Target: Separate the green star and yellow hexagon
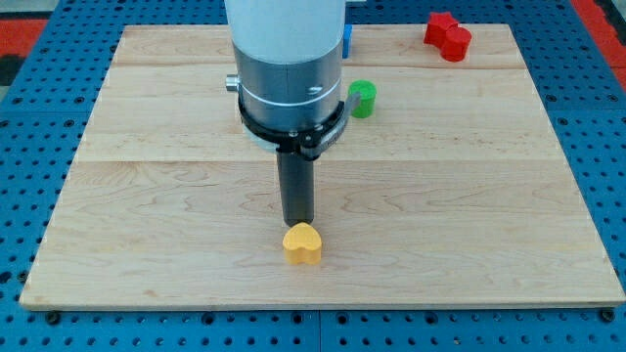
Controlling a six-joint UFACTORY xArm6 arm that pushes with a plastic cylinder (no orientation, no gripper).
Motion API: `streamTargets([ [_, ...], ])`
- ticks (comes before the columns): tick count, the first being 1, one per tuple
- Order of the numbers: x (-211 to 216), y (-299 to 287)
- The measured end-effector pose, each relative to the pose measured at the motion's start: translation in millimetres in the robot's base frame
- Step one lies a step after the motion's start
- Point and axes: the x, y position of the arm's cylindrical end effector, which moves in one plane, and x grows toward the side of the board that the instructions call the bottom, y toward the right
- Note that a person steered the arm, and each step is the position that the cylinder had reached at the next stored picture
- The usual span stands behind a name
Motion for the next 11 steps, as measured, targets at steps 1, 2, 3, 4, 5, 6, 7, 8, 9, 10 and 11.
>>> streamTargets([
  [1,-10,-37],
  [2,-28,-106],
  [3,-70,-165],
  [4,-121,-172],
  [5,-144,-131],
  [6,-144,-79],
  [7,-146,-71],
  [8,-146,-58],
  [9,-146,-24],
  [10,-143,6],
  [11,-128,13],
])
